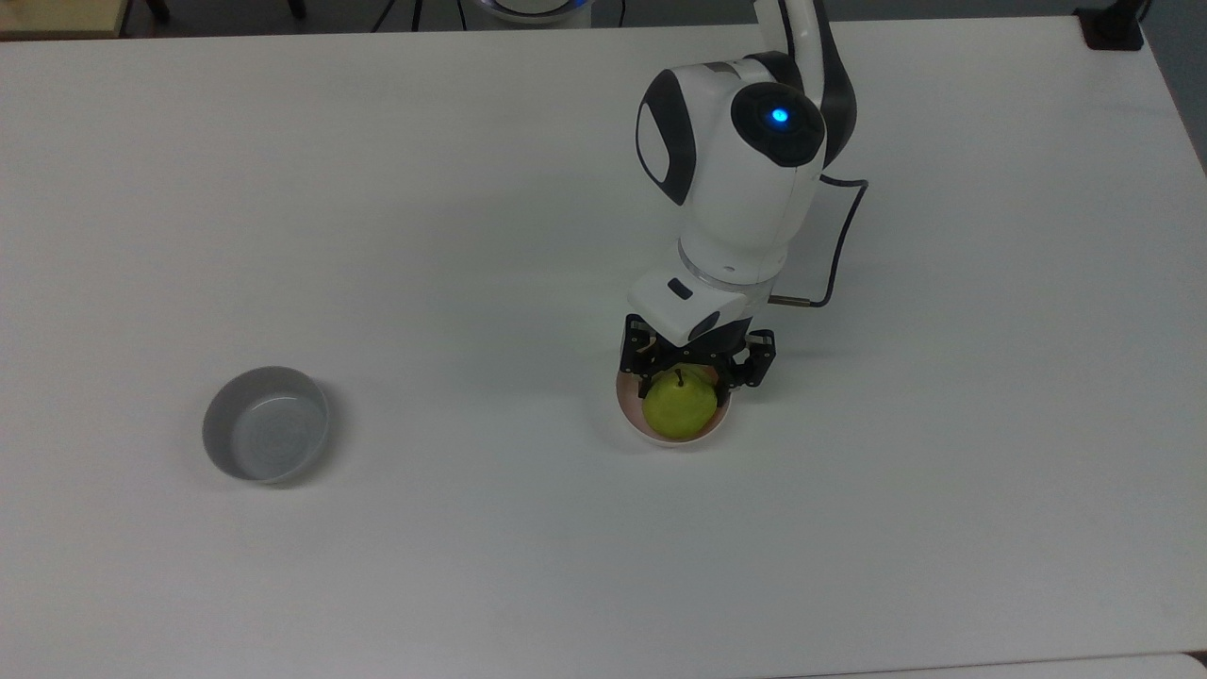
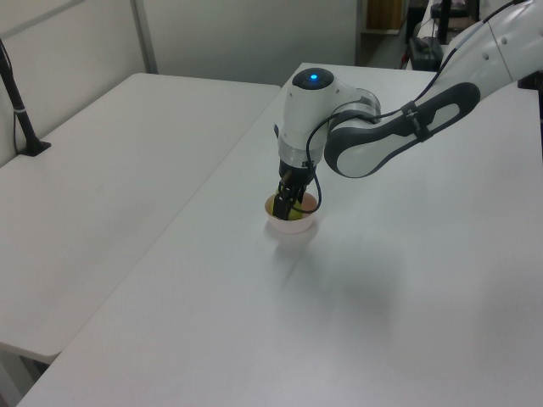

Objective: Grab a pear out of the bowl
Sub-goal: 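Lift the pear out of the pink bowl and carry it away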

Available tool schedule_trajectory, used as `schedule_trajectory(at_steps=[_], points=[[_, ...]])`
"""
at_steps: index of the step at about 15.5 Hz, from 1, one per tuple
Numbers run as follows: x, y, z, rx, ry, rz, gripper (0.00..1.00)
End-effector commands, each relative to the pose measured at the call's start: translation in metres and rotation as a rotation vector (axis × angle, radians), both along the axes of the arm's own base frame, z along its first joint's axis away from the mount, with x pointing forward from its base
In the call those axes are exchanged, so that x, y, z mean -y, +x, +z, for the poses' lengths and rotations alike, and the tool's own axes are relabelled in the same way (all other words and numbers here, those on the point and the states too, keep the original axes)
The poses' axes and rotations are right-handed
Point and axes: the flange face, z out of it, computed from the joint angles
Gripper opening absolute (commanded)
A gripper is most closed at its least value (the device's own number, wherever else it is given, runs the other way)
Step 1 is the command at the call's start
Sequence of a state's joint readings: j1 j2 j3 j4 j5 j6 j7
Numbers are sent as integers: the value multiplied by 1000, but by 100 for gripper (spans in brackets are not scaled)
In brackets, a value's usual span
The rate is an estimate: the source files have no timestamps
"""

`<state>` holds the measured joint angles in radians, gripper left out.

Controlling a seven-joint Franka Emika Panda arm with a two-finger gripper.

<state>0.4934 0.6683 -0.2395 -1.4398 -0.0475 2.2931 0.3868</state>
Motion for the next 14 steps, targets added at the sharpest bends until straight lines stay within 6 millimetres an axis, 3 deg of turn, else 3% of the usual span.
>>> schedule_trajectory(at_steps=[1, 2, 4, 8, 10, 11, 14], points=[[7, 0, 51, 66, 31, -18, 23], [14, -2, 80, 94, 49, -24, 23], [24, -14, 119, 124, 75, -21, 24], [58, -44, 179, 108, 99, -40, 25], [86, -59, 209, 52, 87, -28, 25], [114, -75, 228, 12, 100, -46, 25], [163, -98, 251, -47, 99, -38, 26]])
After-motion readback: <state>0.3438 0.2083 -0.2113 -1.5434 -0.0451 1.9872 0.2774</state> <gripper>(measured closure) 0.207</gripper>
